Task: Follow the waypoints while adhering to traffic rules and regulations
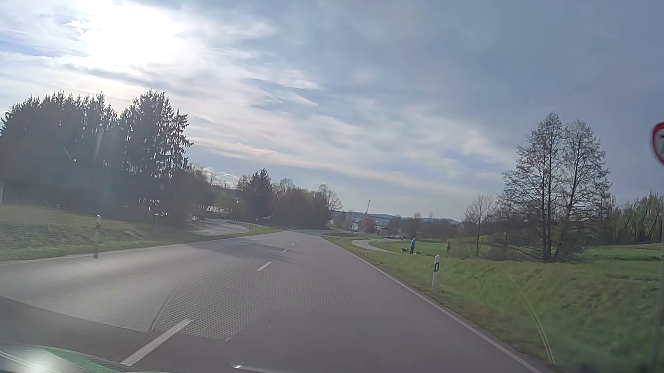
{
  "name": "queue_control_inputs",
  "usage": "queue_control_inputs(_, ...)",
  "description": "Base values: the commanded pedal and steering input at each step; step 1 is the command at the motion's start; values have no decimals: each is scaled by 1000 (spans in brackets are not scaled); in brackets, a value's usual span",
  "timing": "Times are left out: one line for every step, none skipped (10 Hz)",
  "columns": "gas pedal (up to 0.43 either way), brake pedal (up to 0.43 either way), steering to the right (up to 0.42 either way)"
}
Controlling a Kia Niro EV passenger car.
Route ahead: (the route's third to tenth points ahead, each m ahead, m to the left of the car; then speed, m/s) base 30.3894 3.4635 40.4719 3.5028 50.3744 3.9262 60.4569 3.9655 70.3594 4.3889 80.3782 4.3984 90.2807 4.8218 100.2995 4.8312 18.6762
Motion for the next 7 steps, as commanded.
queue_control_inputs(98, 0, -4)
queue_control_inputs(98, 0, -3)
queue_control_inputs(98, 0, -3)
queue_control_inputs(87, 0, -3)
queue_control_inputs(87, 0, -3)
queue_control_inputs(79, 0, -4)
queue_control_inputs(79, 0, -3)
